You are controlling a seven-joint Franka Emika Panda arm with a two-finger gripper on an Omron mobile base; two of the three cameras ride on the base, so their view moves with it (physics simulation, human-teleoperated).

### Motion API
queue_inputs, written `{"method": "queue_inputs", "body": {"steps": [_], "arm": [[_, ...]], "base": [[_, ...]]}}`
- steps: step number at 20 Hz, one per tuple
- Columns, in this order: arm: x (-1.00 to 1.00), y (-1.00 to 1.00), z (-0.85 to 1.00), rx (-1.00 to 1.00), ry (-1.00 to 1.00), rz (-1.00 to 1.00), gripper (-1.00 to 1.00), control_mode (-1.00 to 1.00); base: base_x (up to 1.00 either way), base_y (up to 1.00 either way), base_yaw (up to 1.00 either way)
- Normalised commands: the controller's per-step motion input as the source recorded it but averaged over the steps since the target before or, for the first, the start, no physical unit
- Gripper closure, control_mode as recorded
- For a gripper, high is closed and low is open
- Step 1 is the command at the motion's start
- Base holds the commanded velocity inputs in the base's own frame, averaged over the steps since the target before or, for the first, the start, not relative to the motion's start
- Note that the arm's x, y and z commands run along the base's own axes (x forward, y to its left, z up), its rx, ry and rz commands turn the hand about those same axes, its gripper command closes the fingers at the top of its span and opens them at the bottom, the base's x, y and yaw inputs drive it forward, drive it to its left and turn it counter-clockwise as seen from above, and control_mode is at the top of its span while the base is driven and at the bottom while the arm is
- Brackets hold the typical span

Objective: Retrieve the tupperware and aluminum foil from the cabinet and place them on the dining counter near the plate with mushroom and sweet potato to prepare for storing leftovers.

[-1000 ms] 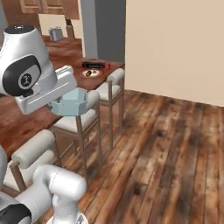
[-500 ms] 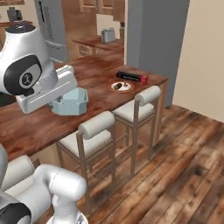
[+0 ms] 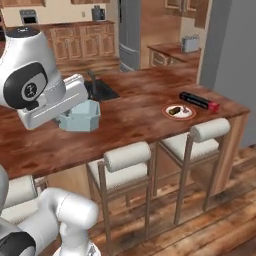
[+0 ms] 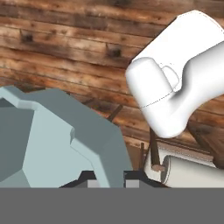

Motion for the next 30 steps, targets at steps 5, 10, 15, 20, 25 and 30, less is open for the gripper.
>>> {"method": "queue_inputs", "body": {"steps": [5, 10, 15, 20, 25, 30], "arm": [[0.00, 0.00, 0.00, 0.00, 0.00, 0.00, 1.00, 1.00], [0.00, 0.00, 0.00, 0.00, 0.00, 0.00, 1.00, 1.00], [0.00, 0.00, 0.00, 0.00, 0.00, 0.00, 1.00, 1.00], [0.00, 0.00, 0.00, 0.00, 0.00, 0.00, 1.00, 1.00], [0.00, 0.00, 0.00, 0.00, 0.00, 0.00, 1.00, 1.00], [0.00, 0.00, 0.00, 0.00, 0.00, 0.00, 1.00, 1.00]], "base": [[0.20, -1.00, 0.34], [0.00, -1.00, 0.22], [0.01, -1.00, 0.08], [0.41, -0.98, 0.14], [0.89, -0.56, 0.43], [0.98, -0.10, 0.63]]}}
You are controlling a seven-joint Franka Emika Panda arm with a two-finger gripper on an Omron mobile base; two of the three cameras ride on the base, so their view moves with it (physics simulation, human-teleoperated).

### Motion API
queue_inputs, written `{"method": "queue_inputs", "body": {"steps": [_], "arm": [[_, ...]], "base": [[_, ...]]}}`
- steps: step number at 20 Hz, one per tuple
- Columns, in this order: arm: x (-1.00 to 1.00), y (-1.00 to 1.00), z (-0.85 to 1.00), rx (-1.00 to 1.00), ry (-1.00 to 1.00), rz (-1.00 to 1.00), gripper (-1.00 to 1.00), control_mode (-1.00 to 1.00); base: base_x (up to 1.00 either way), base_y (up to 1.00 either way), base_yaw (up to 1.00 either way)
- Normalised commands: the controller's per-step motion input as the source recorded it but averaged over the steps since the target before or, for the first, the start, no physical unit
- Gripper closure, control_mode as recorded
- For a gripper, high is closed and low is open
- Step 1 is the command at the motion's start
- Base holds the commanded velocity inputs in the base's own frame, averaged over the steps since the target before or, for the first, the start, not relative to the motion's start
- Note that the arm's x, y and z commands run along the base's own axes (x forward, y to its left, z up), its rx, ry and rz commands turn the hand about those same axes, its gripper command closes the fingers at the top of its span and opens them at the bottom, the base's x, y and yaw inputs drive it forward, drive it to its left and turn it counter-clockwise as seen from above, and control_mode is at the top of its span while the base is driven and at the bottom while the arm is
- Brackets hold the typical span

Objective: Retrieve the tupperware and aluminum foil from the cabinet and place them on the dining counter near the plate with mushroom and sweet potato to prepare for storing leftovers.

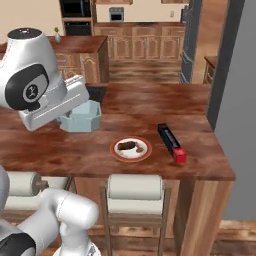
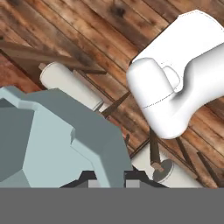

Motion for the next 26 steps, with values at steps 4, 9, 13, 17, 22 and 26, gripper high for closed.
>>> {"method": "queue_inputs", "body": {"steps": [4, 9, 13, 17, 22, 26], "arm": [[0.00, 0.00, 0.00, 0.00, 0.00, 0.00, 1.00, 1.00], [0.17, 0.06, -0.14, 0.00, 0.02, 0.06, 1.00, -1.00], [0.76, 0.40, -0.82, 0.00, 0.01, 0.10, 1.00, -1.00], [0.72, 0.27, -0.83, 0.00, 0.00, 0.02, 1.00, -1.00], [0.44, -0.05, -0.87, 0.00, 0.00, 0.00, 1.00, -1.00], [0.36, -0.16, -0.77, 0.00, 0.00, 0.00, 1.00, -1.00]], "base": [[1.00, 0.00, 0.70], [0.73, 0.01, 0.50], [0.00, 0.00, 0.00], [0.00, 0.00, 0.00], [0.00, 0.00, 0.00], [0.00, 0.00, 0.00]]}}
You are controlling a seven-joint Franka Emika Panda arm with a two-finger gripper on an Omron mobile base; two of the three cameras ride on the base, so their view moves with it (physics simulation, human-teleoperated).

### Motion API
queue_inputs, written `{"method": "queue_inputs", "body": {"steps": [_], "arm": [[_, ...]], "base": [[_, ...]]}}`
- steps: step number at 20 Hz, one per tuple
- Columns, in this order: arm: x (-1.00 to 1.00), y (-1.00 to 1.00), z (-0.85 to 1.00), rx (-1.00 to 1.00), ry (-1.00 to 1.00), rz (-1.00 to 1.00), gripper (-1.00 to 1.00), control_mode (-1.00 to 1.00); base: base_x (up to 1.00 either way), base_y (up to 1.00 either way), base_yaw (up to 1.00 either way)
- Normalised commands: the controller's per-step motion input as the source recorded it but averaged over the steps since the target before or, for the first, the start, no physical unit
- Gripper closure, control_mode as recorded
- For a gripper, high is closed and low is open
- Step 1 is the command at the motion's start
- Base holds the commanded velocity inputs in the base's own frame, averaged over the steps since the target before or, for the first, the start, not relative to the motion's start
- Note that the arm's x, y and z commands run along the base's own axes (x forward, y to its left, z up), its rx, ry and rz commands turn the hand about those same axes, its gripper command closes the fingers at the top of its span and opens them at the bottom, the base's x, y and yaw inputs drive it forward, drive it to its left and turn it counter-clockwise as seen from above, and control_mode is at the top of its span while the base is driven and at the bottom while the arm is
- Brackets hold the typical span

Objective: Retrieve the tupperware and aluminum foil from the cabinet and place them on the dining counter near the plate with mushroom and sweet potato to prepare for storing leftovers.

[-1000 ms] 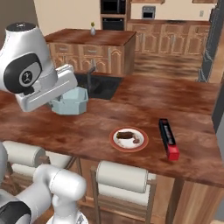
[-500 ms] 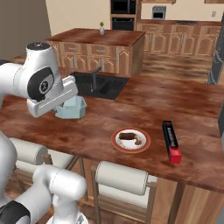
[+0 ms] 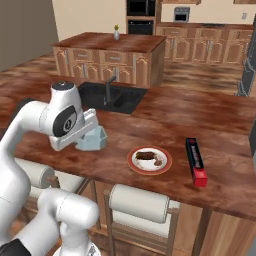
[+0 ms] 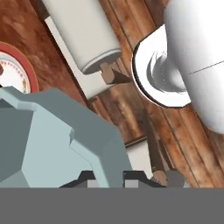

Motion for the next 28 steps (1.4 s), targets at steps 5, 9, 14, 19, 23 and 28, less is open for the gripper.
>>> {"method": "queue_inputs", "body": {"steps": [5, 9, 14, 19, 23, 28], "arm": [[0.68, 0.00, -0.56, 0.00, 0.00, 0.01, 1.00, -1.00], [0.88, 0.00, -0.51, 0.02, 0.00, 0.04, 1.00, -1.00], [0.75, -0.05, -0.53, 0.01, 0.00, 0.01, 1.00, -1.00], [0.53, -0.40, -0.56, 0.00, 0.00, 0.00, 1.00, -1.00], [0.59, -0.20, -0.42, 0.00, 0.00, 0.01, 1.00, -1.00], [0.80, 0.05, -0.20, 0.00, 0.00, 0.12, -1.00, -1.00]], "base": [[0.00, 0.00, 0.00], [0.00, 0.00, 0.00], [0.00, 0.00, 0.00], [0.00, 0.00, 0.00], [0.00, 0.00, 0.00], [0.00, 0.00, 0.00]]}}
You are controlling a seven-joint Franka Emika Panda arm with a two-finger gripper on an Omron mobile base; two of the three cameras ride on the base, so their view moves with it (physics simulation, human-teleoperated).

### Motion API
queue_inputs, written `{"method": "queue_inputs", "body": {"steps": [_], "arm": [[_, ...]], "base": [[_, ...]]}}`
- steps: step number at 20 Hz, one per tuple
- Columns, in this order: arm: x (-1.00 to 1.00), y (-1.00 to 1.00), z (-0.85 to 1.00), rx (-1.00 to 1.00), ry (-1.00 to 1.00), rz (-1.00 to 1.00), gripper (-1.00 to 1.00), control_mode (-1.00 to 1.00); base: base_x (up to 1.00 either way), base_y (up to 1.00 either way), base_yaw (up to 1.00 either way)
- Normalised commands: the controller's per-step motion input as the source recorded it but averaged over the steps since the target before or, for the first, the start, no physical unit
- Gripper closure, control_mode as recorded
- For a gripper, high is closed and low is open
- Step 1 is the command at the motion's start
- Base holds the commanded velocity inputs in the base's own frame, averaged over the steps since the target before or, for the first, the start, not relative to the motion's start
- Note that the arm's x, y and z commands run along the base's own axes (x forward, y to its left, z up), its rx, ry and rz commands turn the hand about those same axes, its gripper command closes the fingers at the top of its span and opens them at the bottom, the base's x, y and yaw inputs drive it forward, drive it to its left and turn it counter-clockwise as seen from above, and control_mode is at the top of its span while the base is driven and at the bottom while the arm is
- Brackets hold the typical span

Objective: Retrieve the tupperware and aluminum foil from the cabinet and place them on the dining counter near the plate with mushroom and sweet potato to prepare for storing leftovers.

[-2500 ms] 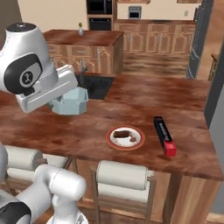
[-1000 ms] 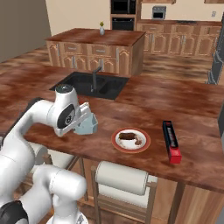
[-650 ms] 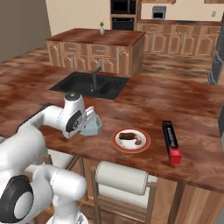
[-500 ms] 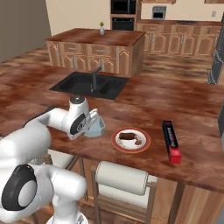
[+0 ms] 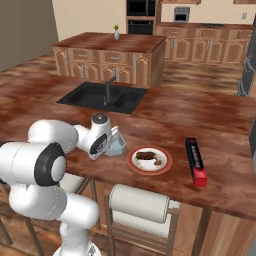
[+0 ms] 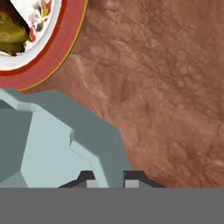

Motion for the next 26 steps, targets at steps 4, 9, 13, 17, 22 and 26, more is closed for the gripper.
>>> {"method": "queue_inputs", "body": {"steps": [4, 9, 13, 17, 22, 26], "arm": [[0.60, -0.02, -0.14, 0.00, 0.00, 0.04, -1.00, -1.00], [0.14, -0.07, 0.00, 0.00, 0.00, 0.00, -1.00, -1.00], [-0.50, -0.02, 0.85, 0.00, 0.00, 0.01, -1.00, -1.00], [-0.99, 0.00, 1.00, 0.00, 0.00, 0.00, -1.00, -1.00], [-1.00, -0.02, 0.84, -0.01, -0.05, 0.00, -1.00, -1.00], [-1.00, -0.12, 0.56, 0.00, -0.27, -0.03, -1.00, -1.00]], "base": [[0.00, 0.00, 0.00], [0.00, 0.00, 0.00], [0.00, 0.00, 0.00], [0.00, 0.00, 0.00], [0.00, 0.00, 0.00], [0.00, 0.00, 0.00]]}}
